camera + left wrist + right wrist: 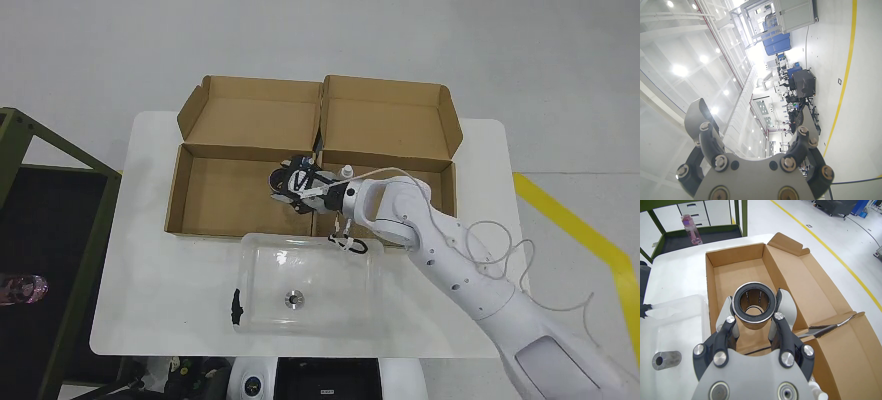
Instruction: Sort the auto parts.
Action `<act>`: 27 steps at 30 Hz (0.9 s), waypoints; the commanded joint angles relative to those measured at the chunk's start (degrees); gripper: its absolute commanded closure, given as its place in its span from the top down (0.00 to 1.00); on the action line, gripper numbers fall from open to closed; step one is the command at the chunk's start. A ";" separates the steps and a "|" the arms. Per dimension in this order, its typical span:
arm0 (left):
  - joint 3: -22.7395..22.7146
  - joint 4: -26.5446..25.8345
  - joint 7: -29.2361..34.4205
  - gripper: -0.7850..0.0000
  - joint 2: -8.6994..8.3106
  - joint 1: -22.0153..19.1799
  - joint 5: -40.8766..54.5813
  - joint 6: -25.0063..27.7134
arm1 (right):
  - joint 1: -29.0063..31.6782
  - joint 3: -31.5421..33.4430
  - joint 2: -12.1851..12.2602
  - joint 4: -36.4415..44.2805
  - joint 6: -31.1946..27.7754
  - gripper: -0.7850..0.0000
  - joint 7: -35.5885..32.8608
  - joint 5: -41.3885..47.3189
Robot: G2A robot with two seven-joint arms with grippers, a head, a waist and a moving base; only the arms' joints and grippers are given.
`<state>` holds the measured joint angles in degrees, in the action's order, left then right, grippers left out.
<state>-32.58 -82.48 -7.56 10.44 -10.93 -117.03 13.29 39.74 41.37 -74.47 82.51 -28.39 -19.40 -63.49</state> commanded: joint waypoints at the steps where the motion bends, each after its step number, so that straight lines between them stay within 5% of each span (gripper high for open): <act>1: 0.00 0.00 0.00 1.00 0.00 0.00 0.00 0.00 | -1.11 -0.99 -0.65 -2.05 0.51 0.00 0.25 -0.09; 18: 0.00 0.00 0.00 1.00 0.00 0.00 0.00 0.00 | -8.39 -7.47 -6.53 -17.37 4.48 0.00 1.18 -1.67; 24: 0.00 0.00 0.00 1.00 0.00 0.00 0.00 0.00 | -9.29 -8.68 -8.13 -20.58 5.24 0.23 1.01 -2.37; 27: 0.00 0.00 0.00 1.00 0.00 0.00 0.00 0.00 | -9.48 -9.26 -8.88 -21.95 5.34 0.24 0.92 -2.64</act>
<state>-32.58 -82.48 -7.56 10.44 -10.93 -117.03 13.29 30.33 32.24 -83.16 60.96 -23.09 -18.45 -66.05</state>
